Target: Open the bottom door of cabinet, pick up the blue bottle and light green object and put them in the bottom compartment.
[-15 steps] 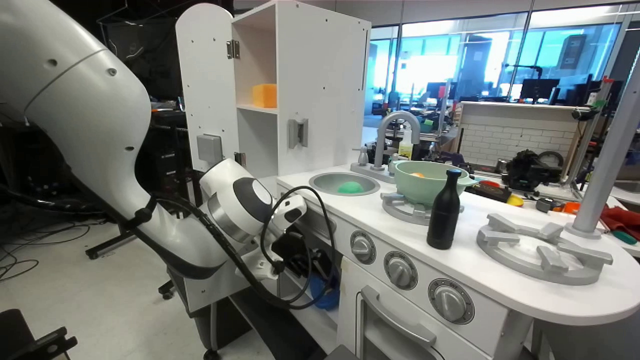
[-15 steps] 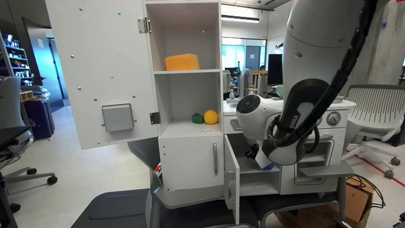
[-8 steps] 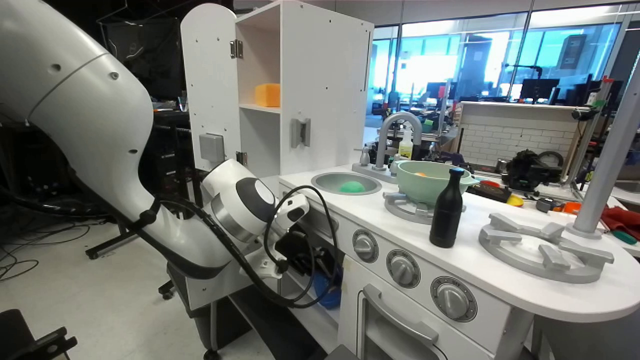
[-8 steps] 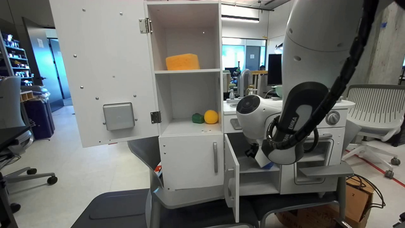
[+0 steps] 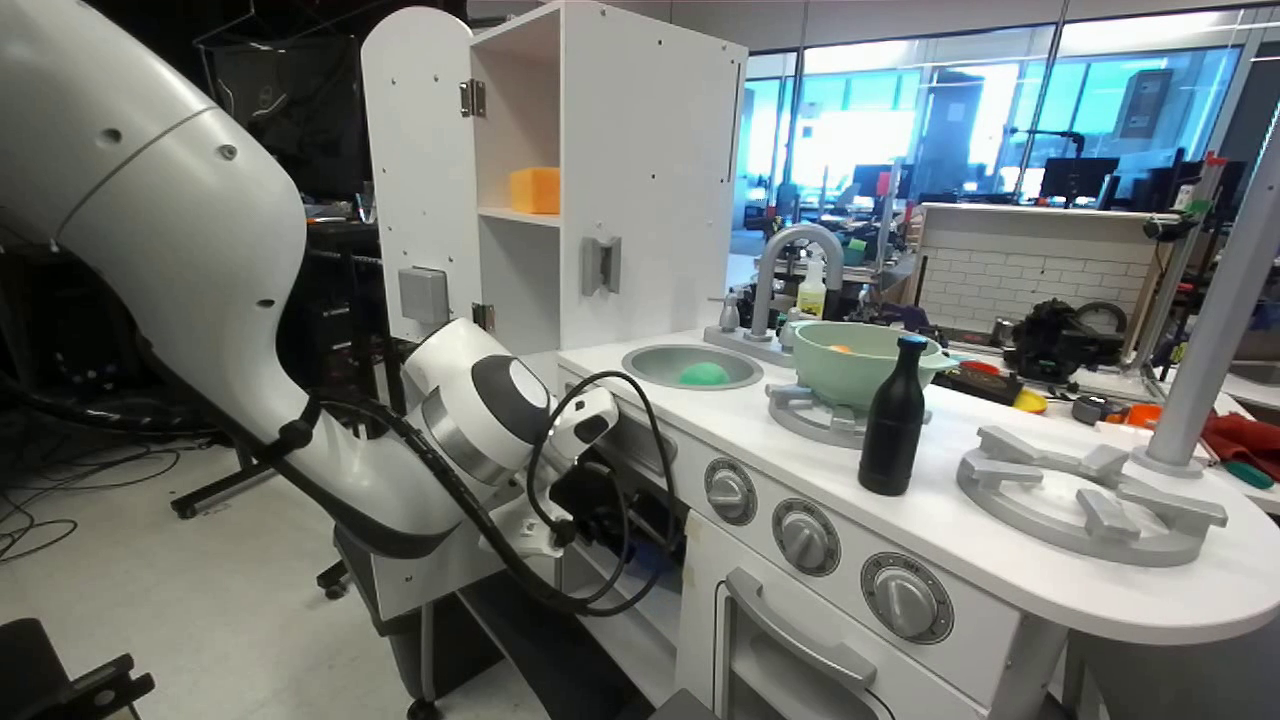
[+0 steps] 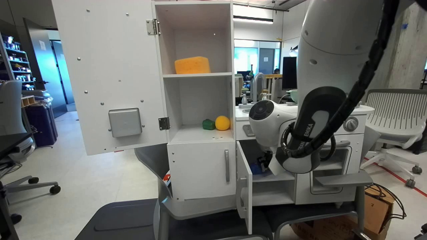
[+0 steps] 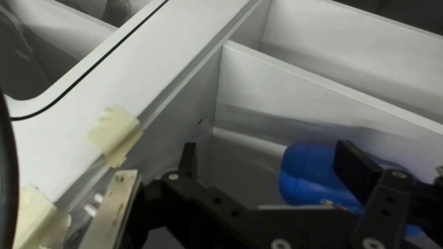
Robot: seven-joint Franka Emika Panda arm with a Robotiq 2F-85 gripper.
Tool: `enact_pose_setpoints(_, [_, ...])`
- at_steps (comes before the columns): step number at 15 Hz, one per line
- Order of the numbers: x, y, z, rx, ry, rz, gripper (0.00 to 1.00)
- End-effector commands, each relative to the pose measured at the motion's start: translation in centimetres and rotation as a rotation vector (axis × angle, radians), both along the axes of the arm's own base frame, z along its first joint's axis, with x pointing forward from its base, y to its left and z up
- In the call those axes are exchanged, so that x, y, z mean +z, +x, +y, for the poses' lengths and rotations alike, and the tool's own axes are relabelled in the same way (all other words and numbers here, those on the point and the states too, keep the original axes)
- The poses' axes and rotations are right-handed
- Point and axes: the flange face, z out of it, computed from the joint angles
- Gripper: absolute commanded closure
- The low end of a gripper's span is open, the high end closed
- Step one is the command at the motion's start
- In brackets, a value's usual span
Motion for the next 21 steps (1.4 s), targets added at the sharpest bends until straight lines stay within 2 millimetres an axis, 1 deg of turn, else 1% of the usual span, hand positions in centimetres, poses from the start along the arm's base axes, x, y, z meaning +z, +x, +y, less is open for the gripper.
enact_pose_setpoints(1, [0.1, 0.9, -0.1, 0.011, -0.009, -0.02, 0.0])
enact_pose_setpoints(2, [0.3, 0.7, 0.3, 0.019, -0.002, -0.004, 0.0])
enact_pose_setpoints(5, [1.9, -0.4, 1.9, 0.081, 0.046, 0.066, 0.0])
enact_pose_setpoints(8, [4.0, -2.1, 4.2, 0.184, 0.096, 0.156, 0.0])
enact_pose_setpoints(9, [5.3, -2.7, 5.2, 0.218, 0.111, 0.19, 0.0])
enact_pose_setpoints(11, [7.8, -3.8, 6.3, 0.295, 0.142, 0.254, 0.0])
enact_pose_setpoints(13, [11.1, -4.6, 7.1, 0.356, 0.161, 0.325, 0.0])
enact_pose_setpoints(14, [12.9, -4.9, 6.8, 0.383, 0.165, 0.365, 0.0])
enact_pose_setpoints(16, [17.2, -5.4, 6.6, 0.41, 0.173, 0.435, 0.0])
enact_pose_setpoints(17, [19.4, -5.2, 6.0, 0.41, 0.176, 0.458, 0.0])
enact_pose_setpoints(18, [21.8, -4.6, 5.2, 0.393, 0.178, 0.466, 0.0])
enact_pose_setpoints(20, [26.8, -3.4, 3.2, 0.363, 0.187, 0.474, 0.0])
enact_pose_setpoints(21, [29.3, -2.5, 2.1, 0.345, 0.195, 0.473, 0.0])
